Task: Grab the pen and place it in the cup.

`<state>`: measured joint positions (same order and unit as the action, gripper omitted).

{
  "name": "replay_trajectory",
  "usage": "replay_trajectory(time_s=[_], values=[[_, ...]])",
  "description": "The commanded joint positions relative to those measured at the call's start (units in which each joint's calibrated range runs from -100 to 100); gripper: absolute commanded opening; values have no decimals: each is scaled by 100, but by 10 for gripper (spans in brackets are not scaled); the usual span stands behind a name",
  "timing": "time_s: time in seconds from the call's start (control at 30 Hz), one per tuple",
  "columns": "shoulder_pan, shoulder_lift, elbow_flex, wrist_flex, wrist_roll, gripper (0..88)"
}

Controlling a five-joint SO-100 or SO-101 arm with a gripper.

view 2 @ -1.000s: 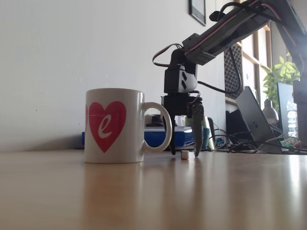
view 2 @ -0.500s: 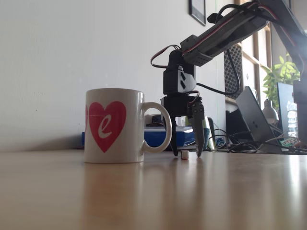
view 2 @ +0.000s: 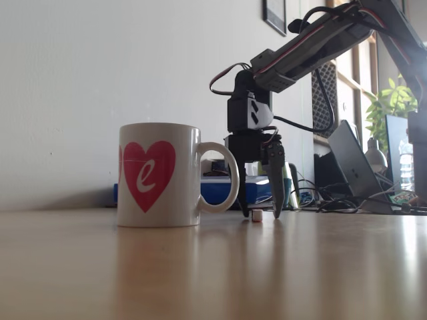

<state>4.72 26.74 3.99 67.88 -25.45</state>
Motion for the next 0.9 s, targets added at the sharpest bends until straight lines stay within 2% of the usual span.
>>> replay_trajectory(time_s=[0.0,0.13,0.57,0.87], values=[[41,106,-14,-91,12,65],[41,98,-14,-91,7,12],[49,40,49,-91,-3,12],[16,-1354,85,-100,12,12]])
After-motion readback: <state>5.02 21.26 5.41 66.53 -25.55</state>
